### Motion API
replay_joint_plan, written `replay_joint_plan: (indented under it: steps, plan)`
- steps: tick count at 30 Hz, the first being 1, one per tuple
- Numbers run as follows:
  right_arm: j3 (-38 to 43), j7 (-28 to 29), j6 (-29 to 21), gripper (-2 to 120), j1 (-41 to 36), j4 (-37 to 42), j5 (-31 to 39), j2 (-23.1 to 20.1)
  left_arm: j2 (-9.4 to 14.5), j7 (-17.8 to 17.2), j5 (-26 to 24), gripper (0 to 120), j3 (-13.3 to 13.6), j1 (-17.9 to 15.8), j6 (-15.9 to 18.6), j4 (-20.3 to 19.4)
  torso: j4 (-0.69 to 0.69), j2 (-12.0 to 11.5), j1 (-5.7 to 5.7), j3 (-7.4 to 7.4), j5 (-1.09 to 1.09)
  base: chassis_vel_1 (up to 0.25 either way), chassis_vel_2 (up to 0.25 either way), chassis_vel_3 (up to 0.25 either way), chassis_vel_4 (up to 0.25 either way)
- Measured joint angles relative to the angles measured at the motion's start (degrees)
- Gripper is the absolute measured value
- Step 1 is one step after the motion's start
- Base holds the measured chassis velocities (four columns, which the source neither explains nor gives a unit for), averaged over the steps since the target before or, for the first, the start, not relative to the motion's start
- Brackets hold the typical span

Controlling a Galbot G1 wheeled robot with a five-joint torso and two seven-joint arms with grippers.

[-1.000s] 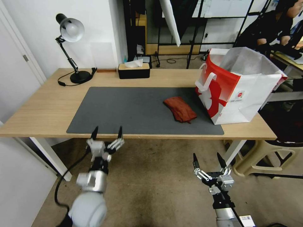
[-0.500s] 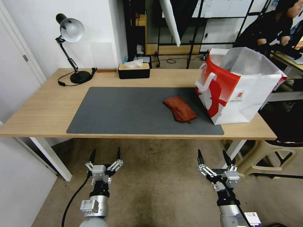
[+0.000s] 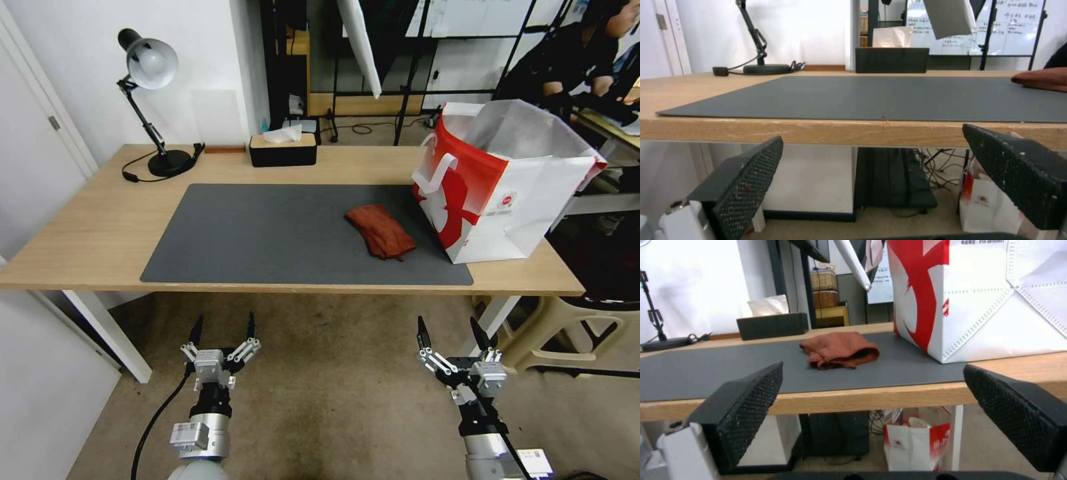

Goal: Sweep shrimp from table into container with towel, then put container into takeout bag.

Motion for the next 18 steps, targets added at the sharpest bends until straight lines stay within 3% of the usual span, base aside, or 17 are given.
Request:
replay_joint_plan:
  steps: [18]
  plan:
    - [0.00, -0.07, 0.05, 100, 0.02, -0.06, 0.00, 0.02, 0.06, 0.03, -0.13, 100, 0.09, -0.11, 0.11, 0.00, 0.00, 0.00, 0.00, 0.00, 0.00, 0.000, 0.000, 0.000, 0.000]
